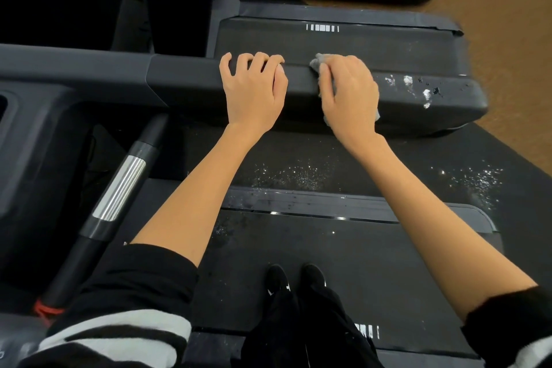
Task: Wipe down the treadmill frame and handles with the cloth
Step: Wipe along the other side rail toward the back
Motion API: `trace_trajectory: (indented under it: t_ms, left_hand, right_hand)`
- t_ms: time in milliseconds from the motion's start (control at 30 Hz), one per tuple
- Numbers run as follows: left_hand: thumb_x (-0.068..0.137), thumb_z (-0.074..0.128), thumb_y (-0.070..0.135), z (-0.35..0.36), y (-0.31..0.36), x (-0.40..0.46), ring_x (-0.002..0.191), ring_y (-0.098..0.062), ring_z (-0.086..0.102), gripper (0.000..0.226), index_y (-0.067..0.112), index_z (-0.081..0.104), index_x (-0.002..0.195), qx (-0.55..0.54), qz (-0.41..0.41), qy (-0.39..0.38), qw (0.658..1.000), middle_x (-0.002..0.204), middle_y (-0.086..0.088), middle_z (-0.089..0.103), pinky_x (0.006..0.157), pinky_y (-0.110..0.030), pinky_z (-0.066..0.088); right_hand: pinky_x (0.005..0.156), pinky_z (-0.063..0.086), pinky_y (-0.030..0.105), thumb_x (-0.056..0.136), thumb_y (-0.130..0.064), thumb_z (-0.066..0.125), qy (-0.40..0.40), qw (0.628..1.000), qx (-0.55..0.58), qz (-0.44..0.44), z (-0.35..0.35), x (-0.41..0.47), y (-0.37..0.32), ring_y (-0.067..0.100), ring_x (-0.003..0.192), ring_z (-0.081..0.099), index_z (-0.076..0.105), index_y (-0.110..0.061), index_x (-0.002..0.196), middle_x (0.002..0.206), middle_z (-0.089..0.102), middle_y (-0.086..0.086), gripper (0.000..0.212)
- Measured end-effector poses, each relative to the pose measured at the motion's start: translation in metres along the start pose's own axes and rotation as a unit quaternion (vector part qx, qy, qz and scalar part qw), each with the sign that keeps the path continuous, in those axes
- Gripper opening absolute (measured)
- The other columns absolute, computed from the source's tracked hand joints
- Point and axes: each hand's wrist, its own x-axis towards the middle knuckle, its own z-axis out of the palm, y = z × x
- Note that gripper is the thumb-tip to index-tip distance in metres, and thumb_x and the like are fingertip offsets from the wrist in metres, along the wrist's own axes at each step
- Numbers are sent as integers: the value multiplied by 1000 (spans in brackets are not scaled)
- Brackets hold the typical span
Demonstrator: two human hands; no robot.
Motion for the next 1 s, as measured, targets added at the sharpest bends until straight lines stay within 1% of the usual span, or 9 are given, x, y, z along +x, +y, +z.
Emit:
trace_trajectory:
  t_ms: [100, 233, 400, 600, 700, 800, 900, 933, 1000]
  left_hand:
    - [97, 30, 31, 1, -2, 0, 104, -20, 58, 39, 23, 66, 110, 1, 6, -1, 1000, 107, 3, 68, 106, -47, 30]
    - [97, 31, 31, 0, -3, 0, 104, -20, 59, 39, 22, 66, 111, 1, 7, 1, 1000, 106, 2, 68, 106, -47, 31]
    - [97, 32, 31, 0, -5, 0, 104, -19, 59, 38, 22, 67, 111, -9, 12, 5, 1000, 106, 2, 68, 106, -47, 31]
    - [98, 30, 33, -1, -4, 0, 106, -20, 59, 41, 22, 66, 112, -8, 10, -2, 1000, 108, 1, 68, 107, -47, 30]
    - [98, 31, 32, -1, -4, 0, 105, -20, 59, 39, 22, 66, 111, -7, 8, 6, 1000, 107, 1, 68, 107, -47, 32]
    - [98, 31, 31, 0, -3, 0, 105, -20, 59, 39, 22, 67, 111, -8, 9, 7, 1000, 106, 2, 68, 107, -47, 31]
    - [98, 31, 31, 0, -3, -1, 106, -20, 59, 39, 22, 66, 111, -8, 6, 8, 1000, 107, 2, 68, 107, -47, 30]
    - [98, 30, 31, 0, -2, 0, 107, -20, 58, 39, 22, 66, 111, -9, 5, 5, 1000, 108, 2, 68, 108, -47, 29]
    - [97, 29, 32, 0, -2, 0, 108, -20, 58, 41, 22, 66, 112, -14, -1, 1, 1000, 109, 2, 68, 108, -47, 28]
  right_hand:
    - [107, 41, 39, 101, -17, 52, -16, 995, -7, -102, -4, -12, 6, 22, 109, 62, 68, -6, 112, 117, 68, 5, 22]
    - [112, 36, 47, 102, -13, 52, -49, 975, -73, -205, -21, -24, 31, 34, 122, 56, 62, -1, 124, 128, 62, 15, 28]
    - [111, 34, 55, 96, 6, 53, -39, 969, -112, -214, -34, -38, 59, 37, 128, 51, 60, 3, 126, 132, 59, 18, 31]
    - [117, 24, 55, 95, 12, 48, -8, 975, -178, -135, -67, -58, 98, 37, 134, 43, 56, 1, 131, 136, 55, 19, 38]
    - [118, 21, 54, 101, 3, 41, 14, 979, -189, -78, -81, -62, 112, 37, 137, 39, 55, -1, 131, 138, 54, 18, 33]
    - [122, 13, 45, 106, -9, 37, 34, 985, -170, -3, -86, -60, 115, 33, 139, 37, 56, -4, 129, 137, 54, 15, 30]
    - [122, 7, 31, 106, -18, 32, 60, 982, -141, 108, -81, -46, 110, 28, 136, 42, 59, -3, 116, 125, 60, 11, 33]
    - [121, 8, 30, 105, -19, 32, 67, 979, -132, 140, -78, -39, 107, 29, 131, 46, 60, -1, 109, 117, 63, 12, 34]
    - [120, 18, 36, 103, -19, 32, 71, 974, -117, 178, -72, -24, 99, 33, 115, 55, 59, 1, 97, 100, 64, 15, 34]
